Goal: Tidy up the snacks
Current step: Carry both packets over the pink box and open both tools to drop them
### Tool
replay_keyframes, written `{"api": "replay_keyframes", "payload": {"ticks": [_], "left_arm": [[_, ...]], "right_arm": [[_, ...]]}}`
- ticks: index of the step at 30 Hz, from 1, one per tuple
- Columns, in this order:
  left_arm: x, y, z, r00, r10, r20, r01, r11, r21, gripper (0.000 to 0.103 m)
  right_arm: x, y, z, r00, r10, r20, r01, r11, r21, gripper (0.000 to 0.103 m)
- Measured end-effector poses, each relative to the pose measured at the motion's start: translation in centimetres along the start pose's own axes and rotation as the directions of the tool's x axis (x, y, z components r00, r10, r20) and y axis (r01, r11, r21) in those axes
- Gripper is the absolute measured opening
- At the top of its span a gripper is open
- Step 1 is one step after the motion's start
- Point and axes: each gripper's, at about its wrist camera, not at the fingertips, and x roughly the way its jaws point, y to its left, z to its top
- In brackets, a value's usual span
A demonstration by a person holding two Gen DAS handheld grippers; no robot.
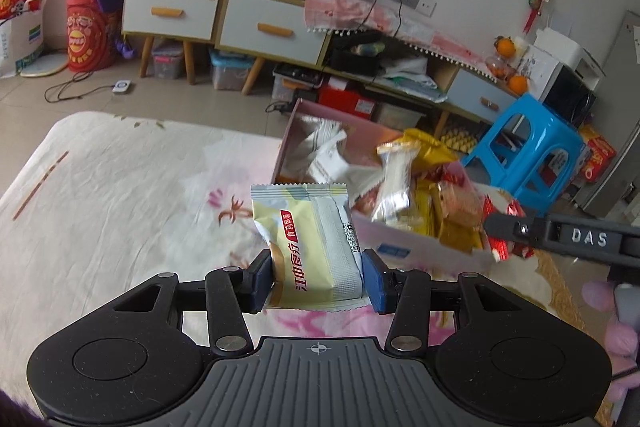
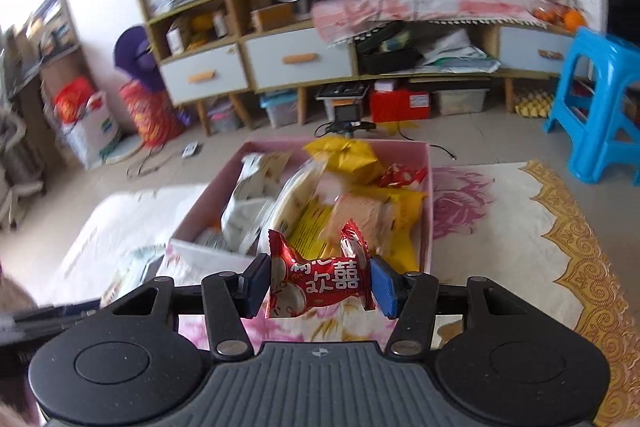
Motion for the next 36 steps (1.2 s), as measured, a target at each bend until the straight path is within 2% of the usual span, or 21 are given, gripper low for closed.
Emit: {"api": "replay_keyframes", "payload": {"ticks": [3, 9, 13, 23, 28, 31, 32, 33, 36], "left_arm": [[0.8, -0.1, 0.6, 1.000, 0.003, 0.013, -0.003, 1.000, 0.012, 0.045], [3.0, -1.2, 2.3, 0.999, 0.001, 0.042, -0.003, 0.998, 0.055, 0.045], [4.7, -1.9, 3.1, 0.999, -0.005, 0.052, 0.000, 0.996, 0.090, 0.045], [8.6, -1.9, 3.4, 0.999, 0.003, 0.041, -0.007, 0.994, 0.109, 0.045], [9.1, -1.8, 3.4, 0.998, -0.013, 0.057, 0.007, 0.994, 0.112, 0.046], [9.2, -1.9, 3.4, 0.998, -0.004, 0.063, -0.004, 0.993, 0.122, 0.055], [9.3, -1.8, 3.4, 0.998, -0.004, 0.056, -0.002, 0.993, 0.120, 0.067], [9.2, -1.8, 3.4, 0.999, -0.005, 0.053, -0.001, 0.993, 0.117, 0.073], [8.8, -1.8, 3.4, 0.998, -0.004, 0.055, -0.002, 0.993, 0.114, 0.076]], "right_arm": [[0.4, -0.3, 0.3, 1.000, 0.010, -0.012, -0.010, 1.000, 0.018, 0.045], [1.4, 0.1, 2.3, 1.000, 0.008, 0.023, -0.009, 1.000, 0.026, 0.045], [2.9, 0.6, 3.8, 0.999, -0.008, 0.033, 0.008, 1.000, -0.002, 0.045], [7.4, -0.4, 6.0, 0.997, -0.072, 0.019, 0.072, 0.997, 0.005, 0.045], [8.5, -0.7, 6.0, 0.998, -0.060, 0.002, 0.060, 0.998, 0.027, 0.048], [8.6, -0.7, 5.8, 0.999, -0.050, -0.004, 0.050, 0.998, 0.037, 0.060], [8.6, -0.7, 5.9, 0.999, -0.053, 0.002, 0.053, 0.998, 0.042, 0.070], [8.4, -0.7, 5.8, 0.998, -0.059, 0.012, 0.058, 0.997, 0.044, 0.073], [8.2, -0.9, 5.8, 0.998, -0.061, 0.010, 0.061, 0.997, 0.043, 0.073]]}}
